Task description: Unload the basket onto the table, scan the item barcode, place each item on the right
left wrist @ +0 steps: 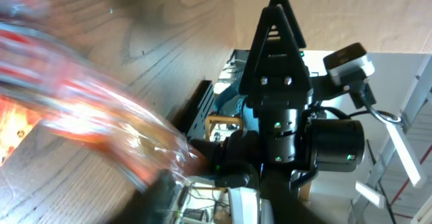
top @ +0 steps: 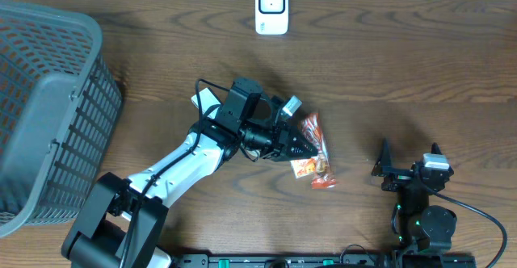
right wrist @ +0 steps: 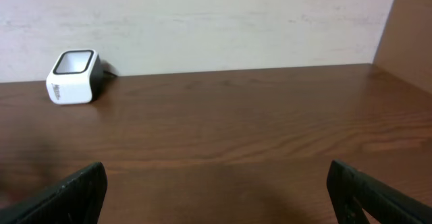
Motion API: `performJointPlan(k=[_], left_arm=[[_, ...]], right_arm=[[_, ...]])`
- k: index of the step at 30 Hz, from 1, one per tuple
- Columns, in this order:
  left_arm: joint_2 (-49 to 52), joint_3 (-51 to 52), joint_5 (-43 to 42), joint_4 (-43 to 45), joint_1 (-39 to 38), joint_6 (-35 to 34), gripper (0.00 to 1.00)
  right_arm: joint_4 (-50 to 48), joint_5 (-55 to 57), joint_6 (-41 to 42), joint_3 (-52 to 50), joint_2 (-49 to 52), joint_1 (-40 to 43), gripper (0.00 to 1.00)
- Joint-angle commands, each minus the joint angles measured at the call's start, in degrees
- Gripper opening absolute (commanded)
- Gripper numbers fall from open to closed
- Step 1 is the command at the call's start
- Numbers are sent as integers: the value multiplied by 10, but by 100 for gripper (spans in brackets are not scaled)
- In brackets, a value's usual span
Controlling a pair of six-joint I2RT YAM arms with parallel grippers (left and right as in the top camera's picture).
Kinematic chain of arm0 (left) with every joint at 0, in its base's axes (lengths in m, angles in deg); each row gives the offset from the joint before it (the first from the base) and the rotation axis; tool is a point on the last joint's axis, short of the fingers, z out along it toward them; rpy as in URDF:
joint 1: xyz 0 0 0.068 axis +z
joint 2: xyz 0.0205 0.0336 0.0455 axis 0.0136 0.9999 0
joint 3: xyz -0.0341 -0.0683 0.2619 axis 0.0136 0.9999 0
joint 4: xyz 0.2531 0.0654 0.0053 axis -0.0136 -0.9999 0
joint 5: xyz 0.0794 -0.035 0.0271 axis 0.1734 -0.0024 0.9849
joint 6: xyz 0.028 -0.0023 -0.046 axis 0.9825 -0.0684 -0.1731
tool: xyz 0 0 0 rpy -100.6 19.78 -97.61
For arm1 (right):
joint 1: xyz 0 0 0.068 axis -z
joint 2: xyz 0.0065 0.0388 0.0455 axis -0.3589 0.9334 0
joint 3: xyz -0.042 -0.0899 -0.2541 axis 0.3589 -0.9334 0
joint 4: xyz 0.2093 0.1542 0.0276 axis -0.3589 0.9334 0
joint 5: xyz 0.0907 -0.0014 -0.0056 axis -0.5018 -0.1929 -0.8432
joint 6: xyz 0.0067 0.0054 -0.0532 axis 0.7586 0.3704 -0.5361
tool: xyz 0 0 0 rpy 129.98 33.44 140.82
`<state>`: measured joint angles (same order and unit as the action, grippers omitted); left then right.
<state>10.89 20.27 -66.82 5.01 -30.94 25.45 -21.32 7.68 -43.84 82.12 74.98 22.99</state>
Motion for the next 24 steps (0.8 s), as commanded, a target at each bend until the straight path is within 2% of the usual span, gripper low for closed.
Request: performJointPlan(k=[1,4,9,12,15,17,20,21,23,24], left_arm=[[4,0,2,11,3,-32,84],[4,0,1,41,5,-29,84],[-17,-1,-1,156,-1,-3,85],[-51,-5,20,169,-1,59,85],[-92,-6,93,138,0,105,85],[-126,-13,185,73,6,163,85],[-167,-49,395,-91,16,269,85],[-180,-72,510,-160,16,312,85],[-195,-110,645,-236,15,375,85],[-200,-125,679,-255,15,404,85]], right_arm=[[2,5,-5,0,-3,-5,99],[2,5,-5,0,-3,-5,99],[2,5,-5,0,-3,-5,99],[2,5,-5,0,-3,-5,99],[2,5,-5,0,-3,-5,99],[2,5,-5,0,-3,-5,99],[2,5,-5,0,-3,-5,99],[2,5,-5,0,-3,-5,99],[2,5,-5,0,-3,-5,99],[2,5,-4,0,-3,-5,99]])
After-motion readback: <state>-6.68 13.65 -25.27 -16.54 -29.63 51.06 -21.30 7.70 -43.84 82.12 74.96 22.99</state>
